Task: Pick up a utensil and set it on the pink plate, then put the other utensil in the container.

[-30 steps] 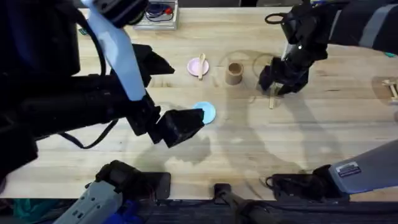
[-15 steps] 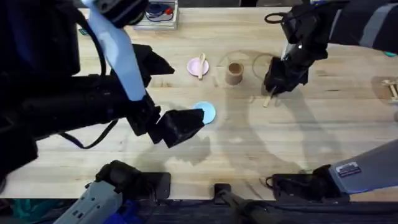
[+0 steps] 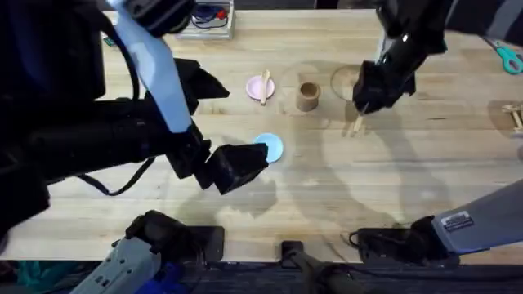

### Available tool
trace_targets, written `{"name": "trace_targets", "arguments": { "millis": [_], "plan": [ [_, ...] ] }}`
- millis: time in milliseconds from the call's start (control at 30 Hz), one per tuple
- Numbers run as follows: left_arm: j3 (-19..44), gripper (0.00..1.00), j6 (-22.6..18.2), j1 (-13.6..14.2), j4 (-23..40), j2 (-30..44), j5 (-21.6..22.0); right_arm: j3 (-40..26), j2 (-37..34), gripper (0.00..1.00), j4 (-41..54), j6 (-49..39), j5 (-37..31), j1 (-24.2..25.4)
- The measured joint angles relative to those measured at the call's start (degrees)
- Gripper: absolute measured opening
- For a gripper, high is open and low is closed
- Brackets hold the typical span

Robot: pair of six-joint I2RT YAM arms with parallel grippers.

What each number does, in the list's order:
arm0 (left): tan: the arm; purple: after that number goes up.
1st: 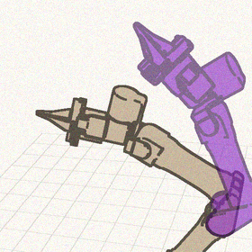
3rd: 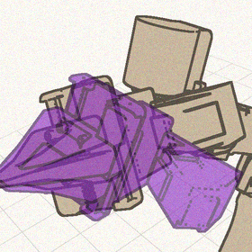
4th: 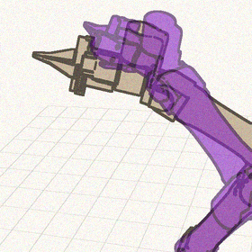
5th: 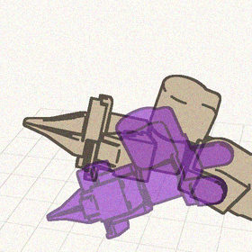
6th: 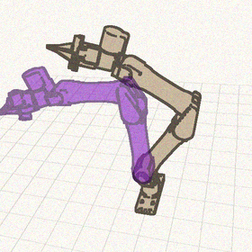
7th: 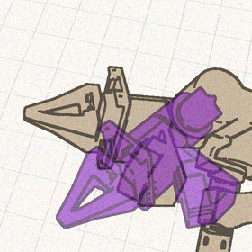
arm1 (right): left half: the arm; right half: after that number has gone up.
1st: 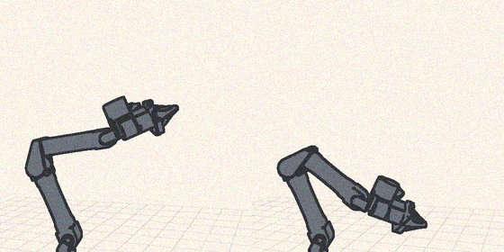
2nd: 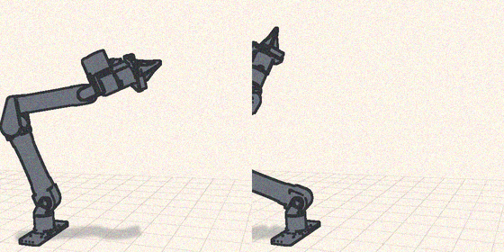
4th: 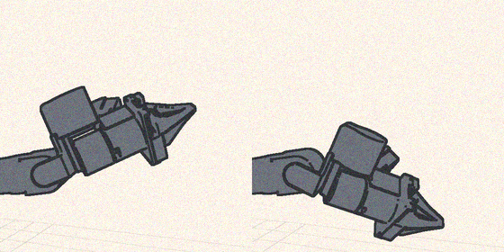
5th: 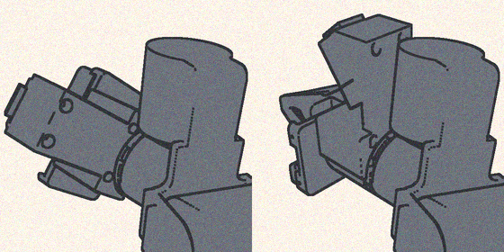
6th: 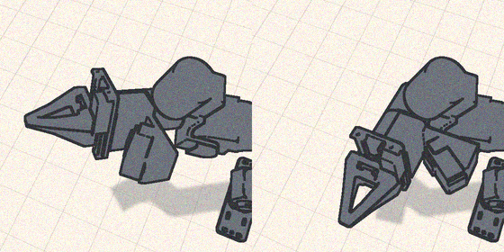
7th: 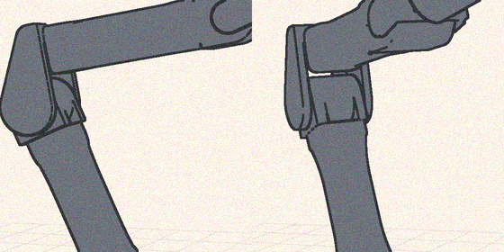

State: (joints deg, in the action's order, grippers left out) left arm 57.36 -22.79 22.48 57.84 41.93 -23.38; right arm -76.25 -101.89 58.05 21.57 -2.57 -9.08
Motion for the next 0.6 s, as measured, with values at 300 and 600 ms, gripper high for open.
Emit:
{"name": "trace_targets", "arguments": {
  "millis": [300, 600],
  "plan": [
    [0.00, 0.993, 0.00, 0.00, 0.00, 0.00, 0.00, -12.68, 0.00, 0.030, 5.55, -7.40, 0.00, 0.00],
    [0.00, 0.993, 0.00, 0.00, 0.02, 0.01, 0.00, -26.11, 0.01, 0.030, 9.33, -17.42, 0.02, 0.00]
  ]
}}
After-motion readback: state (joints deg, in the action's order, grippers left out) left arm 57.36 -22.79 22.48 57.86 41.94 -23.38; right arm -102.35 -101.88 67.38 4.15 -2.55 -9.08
